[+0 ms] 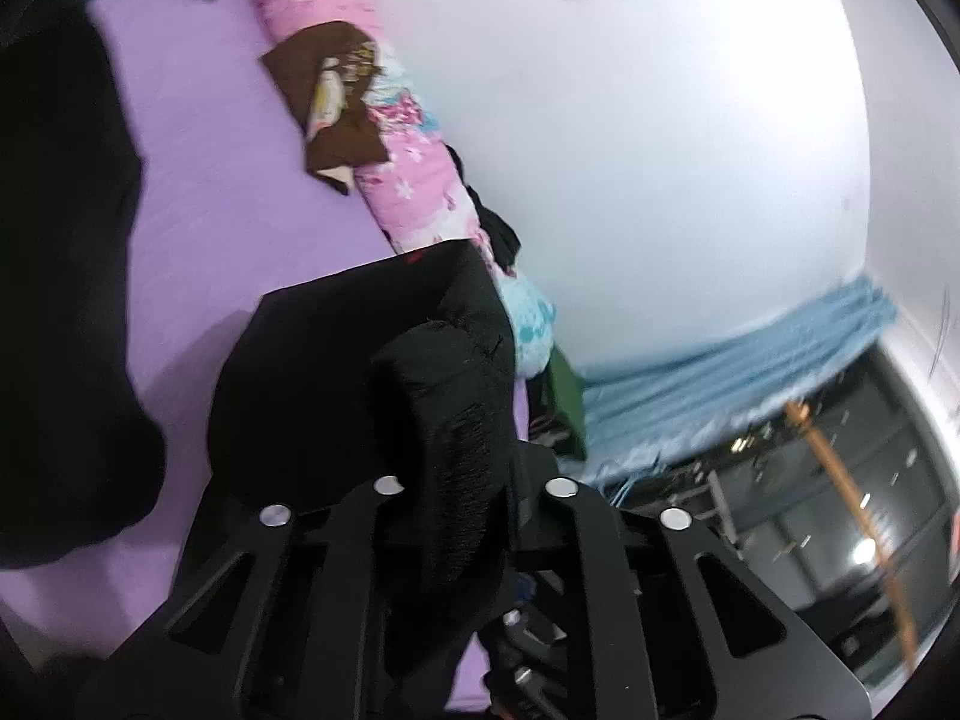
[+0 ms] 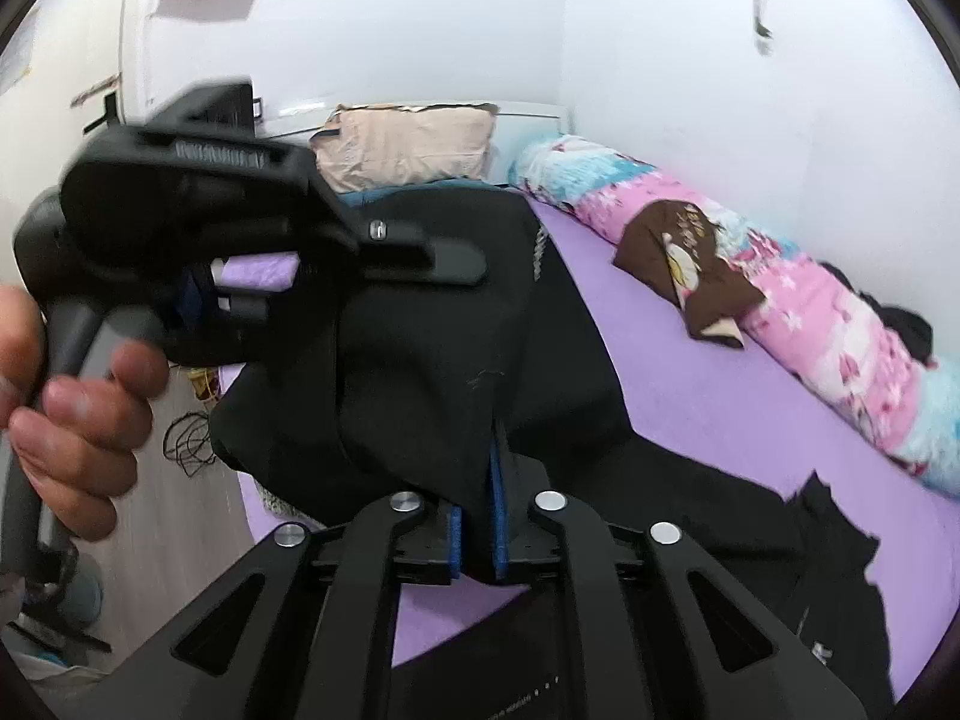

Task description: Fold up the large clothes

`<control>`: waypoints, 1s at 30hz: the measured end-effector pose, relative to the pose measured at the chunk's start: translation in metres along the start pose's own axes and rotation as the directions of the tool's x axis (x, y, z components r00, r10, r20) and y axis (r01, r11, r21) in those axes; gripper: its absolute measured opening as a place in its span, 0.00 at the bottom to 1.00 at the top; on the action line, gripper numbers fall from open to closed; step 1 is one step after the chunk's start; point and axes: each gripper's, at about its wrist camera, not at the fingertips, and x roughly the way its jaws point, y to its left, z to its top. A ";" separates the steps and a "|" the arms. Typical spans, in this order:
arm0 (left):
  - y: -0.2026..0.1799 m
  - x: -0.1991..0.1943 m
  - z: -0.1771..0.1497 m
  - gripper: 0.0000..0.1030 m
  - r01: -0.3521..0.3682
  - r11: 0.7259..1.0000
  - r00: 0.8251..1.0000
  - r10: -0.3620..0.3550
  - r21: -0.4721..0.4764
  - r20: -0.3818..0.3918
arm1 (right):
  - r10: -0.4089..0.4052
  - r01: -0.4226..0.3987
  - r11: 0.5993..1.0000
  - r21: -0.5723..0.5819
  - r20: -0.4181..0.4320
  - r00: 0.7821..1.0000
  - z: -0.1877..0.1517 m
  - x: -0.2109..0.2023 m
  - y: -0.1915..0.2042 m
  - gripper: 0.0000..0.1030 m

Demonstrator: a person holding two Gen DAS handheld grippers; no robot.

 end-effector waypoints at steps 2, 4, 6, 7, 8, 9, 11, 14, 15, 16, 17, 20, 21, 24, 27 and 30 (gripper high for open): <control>-0.022 0.016 -0.008 0.07 0.002 0.999 1.000 0.000 0.050 -0.022 | -0.005 0.005 0.999 0.032 0.023 1.000 -0.010 -0.013 -0.011 0.32; -0.046 0.034 -0.016 0.06 -0.003 0.995 0.999 0.007 0.103 -0.041 | -0.020 0.017 0.997 0.070 0.050 0.999 -0.021 -0.029 -0.024 0.50; -0.069 0.050 -0.020 0.06 0.005 0.990 0.998 0.003 0.143 -0.058 | -0.013 0.006 0.994 0.110 0.067 0.998 -0.031 -0.042 -0.034 0.62; -0.078 0.054 -0.022 0.06 0.010 0.988 0.998 0.000 0.157 -0.064 | -0.005 -0.007 0.990 0.140 0.080 0.997 -0.039 -0.051 -0.045 0.68; -0.093 0.057 -0.028 0.06 0.012 0.984 0.998 0.000 0.178 -0.068 | 0.004 -0.017 0.987 0.157 0.085 0.996 -0.044 -0.057 -0.051 0.74; -0.107 0.066 -0.030 0.06 0.009 0.979 0.997 0.006 0.205 -0.074 | 0.008 -0.025 0.984 0.179 0.092 0.996 -0.052 -0.065 -0.060 0.77; -0.129 0.081 -0.034 0.06 0.006 0.970 0.996 0.015 0.242 -0.084 | 0.006 -0.028 0.975 0.222 0.100 0.995 -0.066 -0.077 -0.085 0.81; -0.170 0.108 -0.045 0.06 -0.008 0.941 0.995 0.043 0.339 -0.095 | 0.015 -0.049 0.947 0.317 0.108 0.994 -0.092 -0.106 -0.121 0.85; -0.180 0.115 -0.049 0.06 -0.007 0.933 0.994 0.046 0.360 -0.100 | 0.021 -0.059 0.935 0.350 0.109 0.994 -0.100 -0.116 -0.136 0.85; -0.194 0.124 -0.056 0.06 0.001 0.924 0.993 0.045 0.383 -0.110 | 0.017 -0.058 0.923 0.380 0.111 0.994 -0.108 -0.127 -0.150 0.85; -0.206 0.135 -0.063 0.06 0.009 0.915 0.991 0.044 0.404 -0.123 | -0.014 -0.034 0.909 0.416 0.112 0.994 -0.117 -0.145 -0.170 0.86; -0.235 0.170 -0.089 0.06 0.028 0.878 0.985 0.057 0.478 -0.164 | -0.080 0.011 0.863 0.505 0.116 0.990 -0.135 -0.188 -0.214 0.90; -0.243 0.183 -0.097 0.06 0.040 0.871 0.982 0.056 0.490 -0.179 | -0.096 0.015 0.839 0.545 0.120 0.988 -0.142 -0.202 -0.230 0.91; -0.260 0.227 -0.123 0.06 0.088 0.858 0.969 0.044 0.506 -0.243 | -0.094 -0.058 0.732 0.679 0.186 0.978 -0.168 -0.244 -0.280 0.92; -0.277 0.279 -0.164 0.06 0.100 0.800 0.942 0.115 0.592 -0.315 | -0.044 -0.192 0.593 0.782 0.269 0.962 -0.196 -0.266 -0.314 0.93; -0.275 0.307 -0.202 0.06 0.117 0.753 0.920 0.163 0.648 -0.356 | -0.053 -0.231 0.488 0.841 0.293 0.955 -0.219 -0.276 -0.344 0.94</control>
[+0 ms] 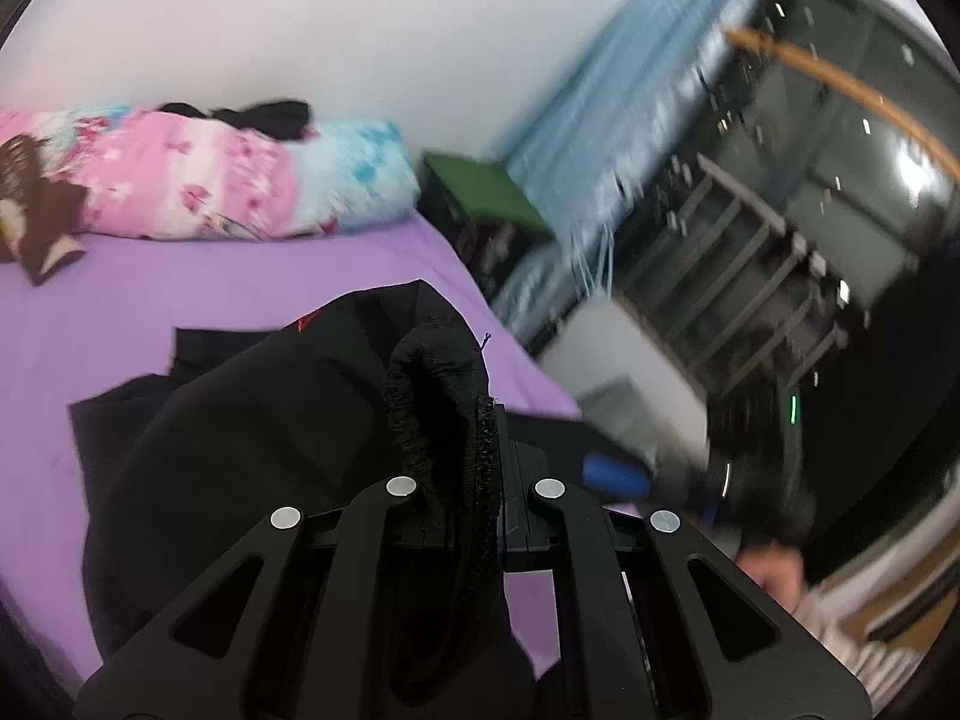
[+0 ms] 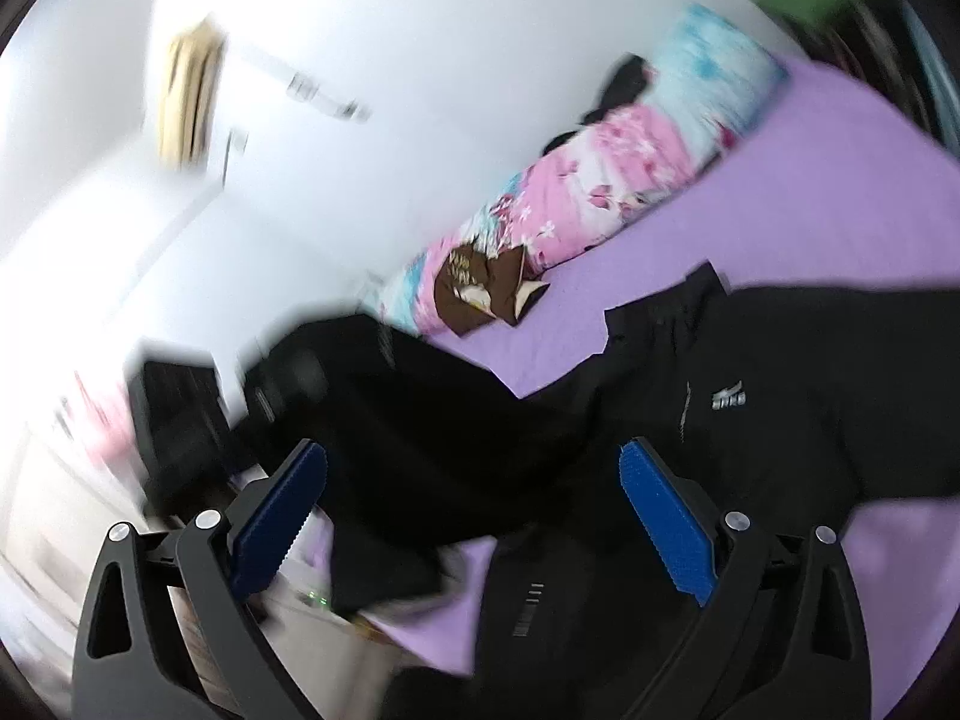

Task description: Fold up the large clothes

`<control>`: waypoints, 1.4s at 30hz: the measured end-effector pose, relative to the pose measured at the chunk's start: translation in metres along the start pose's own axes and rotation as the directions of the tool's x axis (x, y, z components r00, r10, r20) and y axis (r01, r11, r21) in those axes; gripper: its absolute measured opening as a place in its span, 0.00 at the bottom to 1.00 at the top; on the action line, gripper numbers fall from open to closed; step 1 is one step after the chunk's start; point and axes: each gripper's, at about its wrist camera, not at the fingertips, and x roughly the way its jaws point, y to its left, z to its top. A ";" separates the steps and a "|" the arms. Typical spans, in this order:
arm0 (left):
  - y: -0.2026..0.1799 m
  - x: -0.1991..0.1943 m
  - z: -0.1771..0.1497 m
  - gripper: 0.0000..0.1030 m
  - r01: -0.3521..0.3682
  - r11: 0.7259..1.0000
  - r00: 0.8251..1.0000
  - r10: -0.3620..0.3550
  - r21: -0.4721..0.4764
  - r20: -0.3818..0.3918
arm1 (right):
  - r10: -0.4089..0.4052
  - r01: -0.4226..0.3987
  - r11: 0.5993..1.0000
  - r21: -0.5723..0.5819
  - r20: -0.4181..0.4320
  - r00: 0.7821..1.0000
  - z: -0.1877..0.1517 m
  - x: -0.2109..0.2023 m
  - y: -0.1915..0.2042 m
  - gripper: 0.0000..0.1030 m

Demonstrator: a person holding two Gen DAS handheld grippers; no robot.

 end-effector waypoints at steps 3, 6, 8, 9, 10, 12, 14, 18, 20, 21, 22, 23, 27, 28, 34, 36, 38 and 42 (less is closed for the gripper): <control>-0.014 0.039 -0.029 0.07 -0.017 0.998 0.999 0.020 0.059 -0.049 | -0.114 0.114 0.993 -0.019 -0.018 0.993 0.022 -0.003 -0.013 0.94; -0.009 0.068 -0.053 0.07 -0.035 0.996 0.995 0.043 0.080 -0.094 | -0.177 0.174 0.984 -0.049 -0.070 0.982 0.048 0.002 -0.011 0.94; -0.005 0.096 -0.068 0.07 -0.036 0.996 0.990 0.046 0.082 -0.134 | -0.240 0.234 0.969 -0.083 -0.080 0.967 0.064 -0.001 -0.009 0.94; -0.004 0.109 -0.074 0.07 -0.037 0.995 0.987 0.051 0.091 -0.152 | -0.260 0.252 0.963 -0.096 -0.080 0.962 0.069 -0.001 -0.008 0.94; -0.004 0.125 -0.081 0.07 -0.050 0.992 0.983 0.069 0.113 -0.169 | -0.267 0.258 0.960 -0.104 -0.081 0.960 0.073 -0.003 -0.008 0.94; -0.004 0.152 -0.094 0.07 -0.079 0.984 0.974 0.111 0.162 -0.198 | -0.262 0.252 0.961 -0.111 -0.085 0.961 0.072 -0.003 -0.008 0.94; -0.002 0.186 -0.112 0.07 -0.118 0.965 0.956 0.174 0.234 -0.235 | -0.262 0.250 0.962 -0.113 -0.104 0.959 0.067 -0.002 -0.013 0.94; 0.006 0.233 -0.147 0.07 -0.141 0.934 0.927 0.240 0.327 -0.287 | -0.277 0.262 0.959 -0.110 -0.154 0.948 0.048 0.007 -0.036 0.94; 0.012 0.259 -0.167 0.07 -0.168 0.914 0.907 0.290 0.368 -0.306 | -0.283 0.267 0.958 -0.106 -0.181 0.942 0.034 0.012 -0.050 0.94; 0.014 0.272 -0.177 0.07 -0.174 0.903 0.899 0.309 0.394 -0.311 | -0.288 0.272 0.957 -0.104 -0.190 0.939 0.029 0.013 -0.056 0.94; 0.014 0.283 -0.185 0.08 -0.184 0.886 0.892 0.332 0.425 -0.308 | -0.290 0.276 0.956 -0.097 -0.199 0.936 0.024 0.014 -0.063 0.94; 0.013 0.289 -0.192 0.08 -0.192 0.873 0.885 0.351 0.448 -0.304 | -0.292 0.281 0.956 -0.082 -0.209 0.933 0.018 0.016 -0.073 0.94; 0.012 0.312 -0.217 0.12 -0.223 0.835 0.866 0.407 0.503 -0.292 | -0.305 0.309 0.951 -0.018 -0.222 0.926 -0.001 0.014 -0.109 0.94; 0.011 0.312 -0.218 0.23 -0.230 0.825 0.866 0.416 0.515 -0.279 | -0.304 0.312 0.950 0.001 -0.222 0.926 -0.005 0.012 -0.117 0.94; 0.013 0.282 -0.216 0.87 -0.254 0.824 0.894 0.400 0.507 -0.202 | -0.292 0.314 0.945 0.086 -0.208 0.934 -0.022 0.005 -0.152 0.94; 0.016 0.271 -0.214 0.89 -0.232 0.842 0.905 0.370 0.487 -0.209 | -0.287 0.310 0.946 0.096 -0.200 0.937 -0.025 0.006 -0.155 0.94; 0.021 0.253 -0.211 0.89 -0.190 0.879 0.923 0.312 0.436 -0.227 | -0.278 0.301 0.949 0.092 -0.201 0.939 -0.028 0.009 -0.152 0.94; 0.050 0.199 -0.209 0.90 -0.096 0.958 0.958 0.163 0.270 -0.236 | -0.281 0.296 0.954 0.043 -0.218 0.935 -0.032 0.023 -0.140 0.94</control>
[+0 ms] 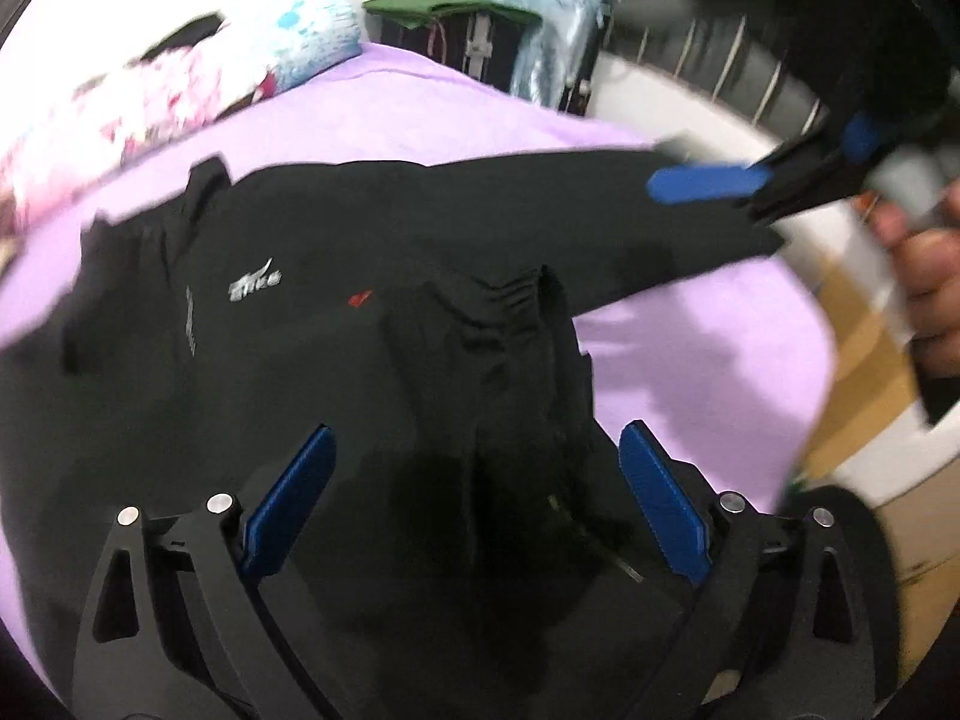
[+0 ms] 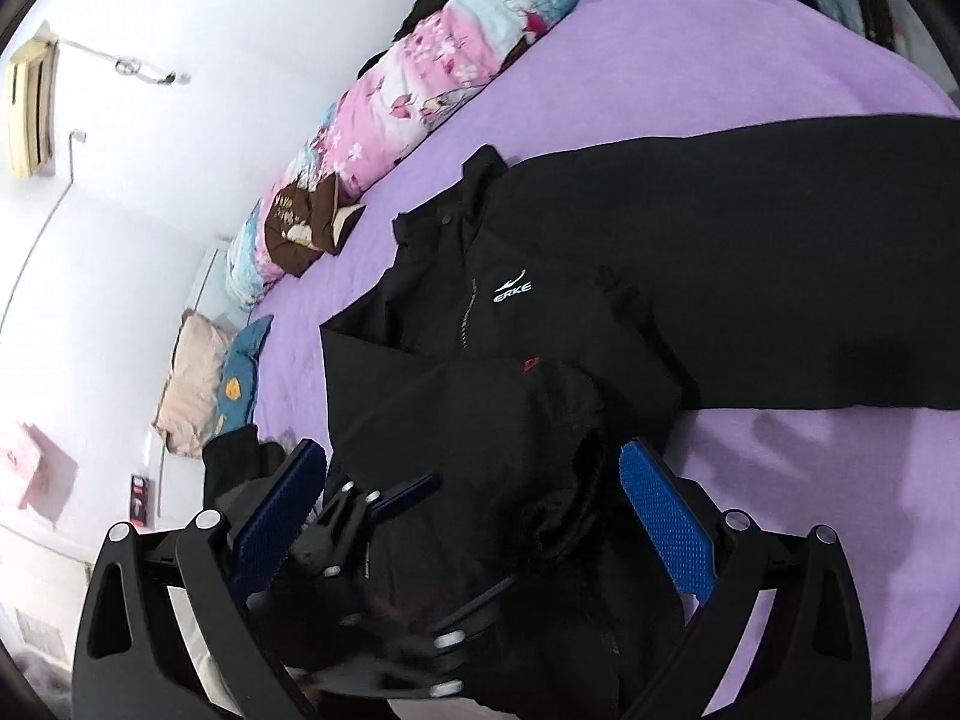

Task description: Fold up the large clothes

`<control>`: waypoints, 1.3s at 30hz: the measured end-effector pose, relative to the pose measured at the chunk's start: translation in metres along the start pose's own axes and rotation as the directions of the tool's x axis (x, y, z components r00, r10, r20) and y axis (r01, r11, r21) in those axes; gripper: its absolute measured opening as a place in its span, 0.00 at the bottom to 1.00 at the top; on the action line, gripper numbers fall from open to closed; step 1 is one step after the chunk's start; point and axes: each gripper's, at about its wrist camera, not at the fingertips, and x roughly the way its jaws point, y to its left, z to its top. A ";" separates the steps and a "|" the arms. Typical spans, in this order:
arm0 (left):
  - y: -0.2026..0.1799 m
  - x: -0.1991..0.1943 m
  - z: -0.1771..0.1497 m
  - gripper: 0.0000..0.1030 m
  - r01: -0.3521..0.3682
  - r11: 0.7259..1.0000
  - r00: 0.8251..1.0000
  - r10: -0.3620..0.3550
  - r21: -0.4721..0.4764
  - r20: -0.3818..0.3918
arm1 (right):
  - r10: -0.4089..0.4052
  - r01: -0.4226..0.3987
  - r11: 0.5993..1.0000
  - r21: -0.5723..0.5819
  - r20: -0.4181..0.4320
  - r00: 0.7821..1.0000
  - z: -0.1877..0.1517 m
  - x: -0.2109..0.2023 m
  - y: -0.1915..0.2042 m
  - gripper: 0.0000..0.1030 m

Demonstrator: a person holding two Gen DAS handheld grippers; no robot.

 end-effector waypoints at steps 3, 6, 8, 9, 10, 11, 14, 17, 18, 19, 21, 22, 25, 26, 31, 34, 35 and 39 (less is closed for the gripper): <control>0.041 -0.036 -0.022 0.92 0.034 0.991 0.998 -0.028 -0.130 0.051 | -0.005 0.003 0.998 -0.058 -0.024 1.000 0.004 0.014 0.019 0.94; 0.101 -0.066 -0.048 0.93 0.051 0.952 0.995 -0.023 -0.303 0.096 | -0.009 0.002 0.992 -0.126 -0.057 0.998 0.012 0.037 0.049 0.94; 0.138 -0.083 -0.066 0.93 0.059 0.911 0.991 -0.005 -0.408 0.131 | -0.013 -0.002 0.984 -0.175 -0.082 0.997 0.018 0.054 0.072 0.94; 0.159 -0.090 -0.076 0.93 0.067 0.883 0.989 0.004 -0.464 0.150 | -0.024 0.002 0.976 -0.217 -0.096 0.995 0.022 0.066 0.089 0.94; 0.186 -0.098 -0.088 0.93 0.081 0.846 0.985 0.012 -0.527 0.171 | -0.035 0.005 0.965 -0.262 -0.109 0.993 0.025 0.078 0.107 0.94; 0.203 -0.104 -0.097 0.94 0.095 0.818 0.982 0.016 -0.567 0.188 | -0.041 0.004 0.956 -0.292 -0.118 0.992 0.027 0.087 0.119 0.94; 0.263 -0.120 -0.121 0.93 0.233 0.687 0.955 -0.027 -0.688 0.297 | -0.055 -0.010 0.920 -0.392 -0.155 0.986 0.032 0.123 0.164 0.94; 0.318 -0.130 -0.136 0.93 0.373 0.558 0.906 -0.047 -0.741 0.421 | -0.074 -0.016 0.891 -0.453 -0.180 0.981 0.038 0.158 0.202 0.94; 0.332 -0.131 -0.137 0.93 0.399 0.535 0.895 -0.048 -0.745 0.444 | -0.085 -0.012 0.881 -0.473 -0.184 0.979 0.039 0.168 0.212 0.94; 0.343 -0.131 -0.139 0.93 0.427 0.517 0.881 -0.054 -0.742 0.470 | -0.099 -0.009 0.867 -0.498 -0.189 0.977 0.042 0.182 0.225 0.94; 0.360 -0.128 -0.145 0.93 0.468 0.471 0.863 -0.058 -0.748 0.503 | -0.117 -0.014 0.837 -0.547 -0.203 0.972 0.045 0.206 0.247 0.94; 0.368 -0.124 -0.150 0.93 0.481 0.443 0.859 -0.066 -0.756 0.508 | -0.125 -0.013 0.827 -0.561 -0.207 0.970 0.047 0.214 0.254 0.94; 0.383 -0.105 -0.159 0.93 0.509 0.369 0.854 -0.104 -0.778 0.509 | -0.183 0.014 0.789 -0.614 -0.214 0.959 0.052 0.250 0.279 0.94; 0.388 -0.100 -0.160 0.93 0.518 0.351 0.851 -0.125 -0.780 0.510 | -0.194 0.018 0.784 -0.620 -0.217 0.957 0.055 0.260 0.284 0.94; 0.395 -0.089 -0.161 0.93 0.514 0.333 0.856 -0.146 -0.790 0.496 | -0.221 0.025 0.759 -0.650 -0.223 0.949 0.060 0.299 0.306 0.94; 0.398 -0.081 -0.175 0.93 0.491 0.279 0.870 -0.122 -0.825 0.477 | -0.251 0.037 0.738 -0.674 -0.223 0.942 0.059 0.323 0.316 0.94; 0.401 -0.079 -0.179 0.93 0.497 0.259 0.868 -0.125 -0.828 0.481 | -0.259 0.040 0.733 -0.679 -0.224 0.940 0.059 0.331 0.318 0.94; 0.405 -0.074 -0.181 0.93 0.536 0.218 0.844 -0.143 -0.816 0.516 | -0.290 0.057 0.732 -0.679 -0.236 0.928 0.061 0.363 0.320 0.94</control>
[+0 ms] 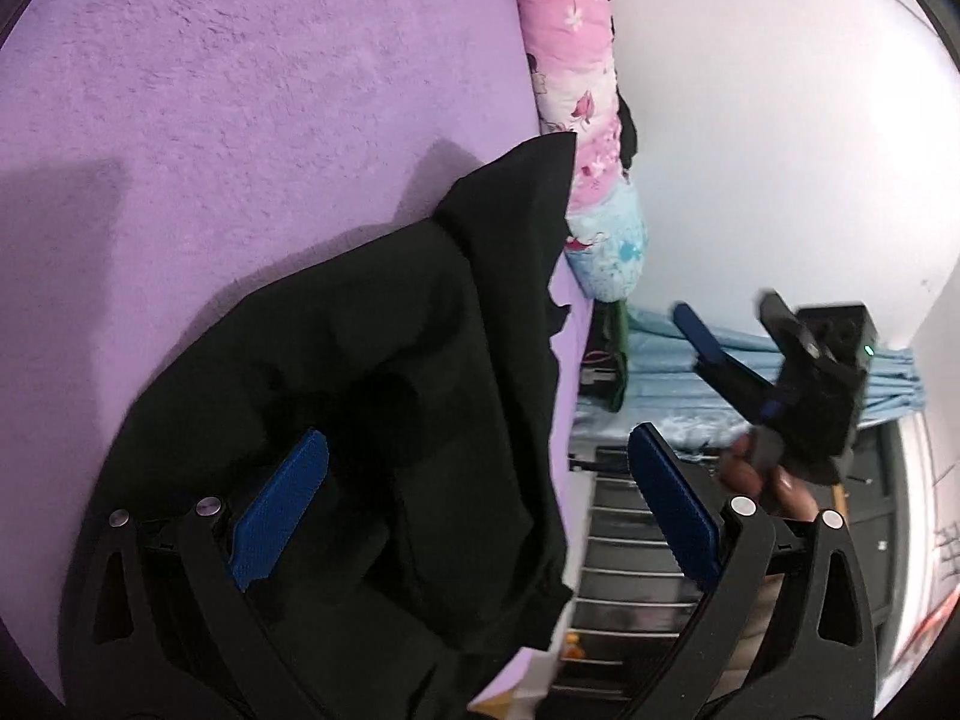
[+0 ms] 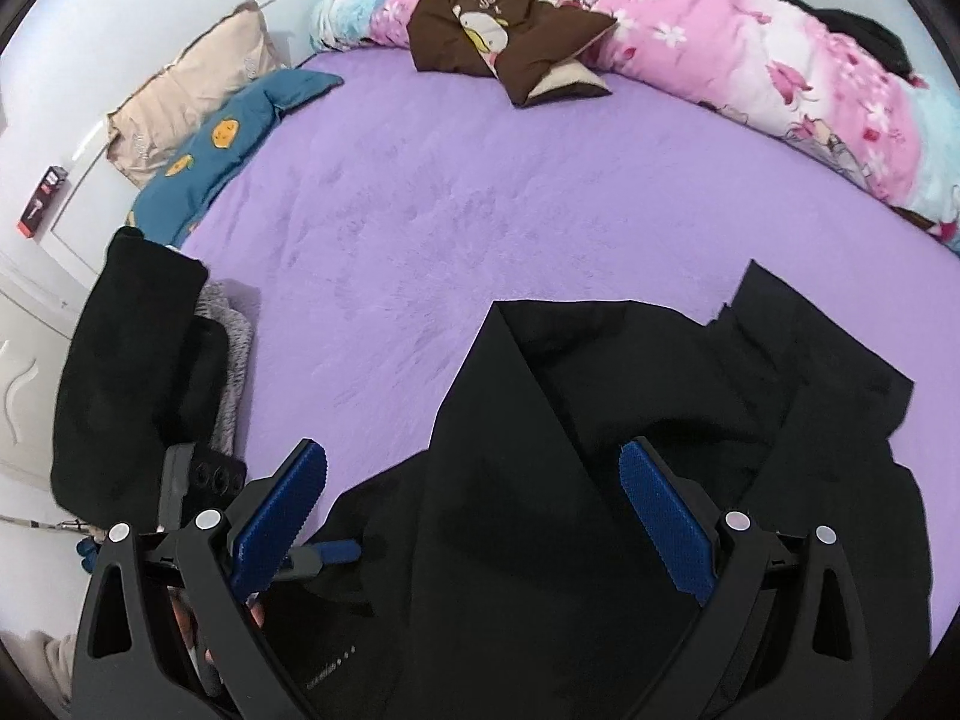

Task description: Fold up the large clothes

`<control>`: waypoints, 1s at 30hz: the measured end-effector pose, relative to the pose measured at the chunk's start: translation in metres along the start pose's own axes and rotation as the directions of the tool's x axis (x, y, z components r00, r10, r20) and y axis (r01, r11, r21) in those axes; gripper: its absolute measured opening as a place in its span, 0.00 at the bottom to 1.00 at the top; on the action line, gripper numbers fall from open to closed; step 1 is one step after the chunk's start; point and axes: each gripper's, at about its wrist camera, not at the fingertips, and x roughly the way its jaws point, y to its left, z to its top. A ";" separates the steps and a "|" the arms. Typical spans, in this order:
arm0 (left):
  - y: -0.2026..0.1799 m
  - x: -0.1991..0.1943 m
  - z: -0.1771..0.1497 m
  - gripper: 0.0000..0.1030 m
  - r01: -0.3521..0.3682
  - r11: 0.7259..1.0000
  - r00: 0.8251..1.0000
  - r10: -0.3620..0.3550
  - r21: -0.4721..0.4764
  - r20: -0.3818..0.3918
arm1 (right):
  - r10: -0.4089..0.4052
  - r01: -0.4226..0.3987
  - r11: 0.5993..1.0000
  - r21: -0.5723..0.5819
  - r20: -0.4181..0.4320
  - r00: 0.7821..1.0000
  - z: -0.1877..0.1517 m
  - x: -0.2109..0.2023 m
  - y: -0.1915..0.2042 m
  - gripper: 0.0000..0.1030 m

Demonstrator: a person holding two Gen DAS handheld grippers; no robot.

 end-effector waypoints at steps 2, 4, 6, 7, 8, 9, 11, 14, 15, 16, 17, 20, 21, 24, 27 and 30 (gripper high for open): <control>0.002 0.002 0.001 0.93 0.019 1.000 1.000 -0.019 -0.014 -0.008 | -0.011 0.011 1.000 -0.011 -0.021 1.000 0.008 0.014 0.002 0.94; 0.008 0.005 0.004 0.93 0.037 0.998 0.999 -0.038 -0.041 -0.018 | -0.026 0.026 0.999 -0.020 -0.041 0.999 0.017 0.028 0.005 0.94; 0.010 0.005 0.006 0.93 0.043 0.997 0.999 -0.045 -0.063 -0.022 | -0.039 0.038 0.999 -0.016 -0.056 0.998 0.025 0.038 0.005 0.94; 0.011 0.004 0.006 0.93 0.048 0.996 0.999 -0.050 -0.074 -0.021 | -0.049 0.048 0.999 -0.017 -0.066 0.997 0.030 0.046 0.006 0.94; 0.013 0.006 0.007 0.93 0.049 0.995 0.998 -0.051 -0.083 -0.021 | -0.061 0.059 0.998 -0.023 -0.074 0.995 0.033 0.052 0.006 0.94; 0.016 0.004 0.007 0.93 0.049 0.994 0.998 -0.051 -0.094 -0.022 | -0.082 0.079 0.996 -0.035 -0.086 0.993 0.037 0.061 0.007 0.94; 0.021 0.006 0.010 0.93 0.052 0.991 0.998 -0.055 -0.123 -0.022 | -0.128 0.122 0.991 -0.058 -0.108 0.986 0.041 0.076 0.007 0.94; 0.029 0.005 0.013 0.93 0.066 0.984 0.998 -0.069 -0.164 -0.013 | -0.168 0.160 0.985 -0.067 -0.134 0.977 0.048 0.098 0.002 0.92; 0.032 0.004 0.013 0.93 0.069 0.982 0.997 -0.072 -0.173 -0.011 | -0.166 0.159 0.986 -0.058 -0.139 0.976 0.049 0.103 0.000 0.91; 0.034 0.004 0.014 0.91 0.073 0.980 0.997 -0.076 -0.184 -0.008 | -0.158 0.153 0.987 -0.051 -0.147 0.976 0.050 0.107 -0.002 0.84; 0.036 0.005 0.014 0.90 0.079 0.977 0.997 -0.081 -0.197 -0.004 | -0.140 0.135 0.990 -0.046 -0.165 0.976 0.050 0.113 -0.005 0.78; 0.044 0.006 0.017 0.78 0.091 0.968 0.996 -0.094 -0.234 0.001 | -0.119 0.109 0.992 -0.059 -0.202 0.972 0.046 0.124 -0.004 0.56; 0.047 0.006 0.017 0.72 0.090 0.967 0.996 -0.093 -0.240 -0.002 | -0.115 0.103 0.992 -0.066 -0.206 0.972 0.045 0.126 -0.004 0.51; 0.051 0.007 0.016 0.54 0.076 0.969 0.997 -0.082 -0.234 -0.016 | -0.094 0.083 0.994 -0.065 -0.207 0.974 0.044 0.125 -0.003 0.35; 0.054 0.007 0.014 0.35 0.041 0.974 0.999 -0.047 -0.222 -0.022 | -0.074 0.066 0.997 -0.050 -0.191 0.979 0.045 0.120 -0.004 0.25; 0.060 0.002 0.013 0.24 0.036 0.969 0.999 -0.035 -0.245 0.006 | -0.058 0.053 0.998 -0.033 -0.160 0.986 0.048 0.112 -0.007 0.16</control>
